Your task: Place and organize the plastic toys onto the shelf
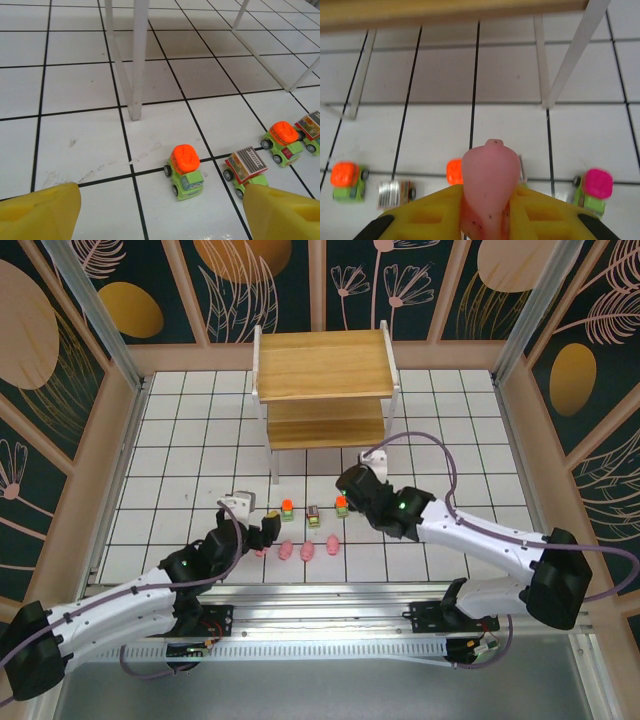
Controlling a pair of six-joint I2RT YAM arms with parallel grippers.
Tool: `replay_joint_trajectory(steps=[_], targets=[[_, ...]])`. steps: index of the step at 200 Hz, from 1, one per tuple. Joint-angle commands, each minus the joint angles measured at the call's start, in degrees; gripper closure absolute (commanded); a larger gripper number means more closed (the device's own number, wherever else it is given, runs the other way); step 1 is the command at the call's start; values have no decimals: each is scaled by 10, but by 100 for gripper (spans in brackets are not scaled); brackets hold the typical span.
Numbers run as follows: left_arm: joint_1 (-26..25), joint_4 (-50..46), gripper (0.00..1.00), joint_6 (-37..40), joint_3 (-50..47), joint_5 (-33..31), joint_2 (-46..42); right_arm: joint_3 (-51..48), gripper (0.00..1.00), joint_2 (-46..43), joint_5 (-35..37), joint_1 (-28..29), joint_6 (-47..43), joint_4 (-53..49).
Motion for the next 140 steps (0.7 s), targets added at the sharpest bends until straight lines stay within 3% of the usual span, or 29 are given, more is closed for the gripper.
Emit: replay_joint_trajectory(steps=[1,75,140], targets=[[-3,29,15,23,-4,25,11,46,76,17,16,-32,-46,-1],[-5,40,15,27,-8,31,12,148,76,81,15,-101,-100,23],[-5,36,13,19,-11,16,6,154,76,119,8,-130,-122,70]])
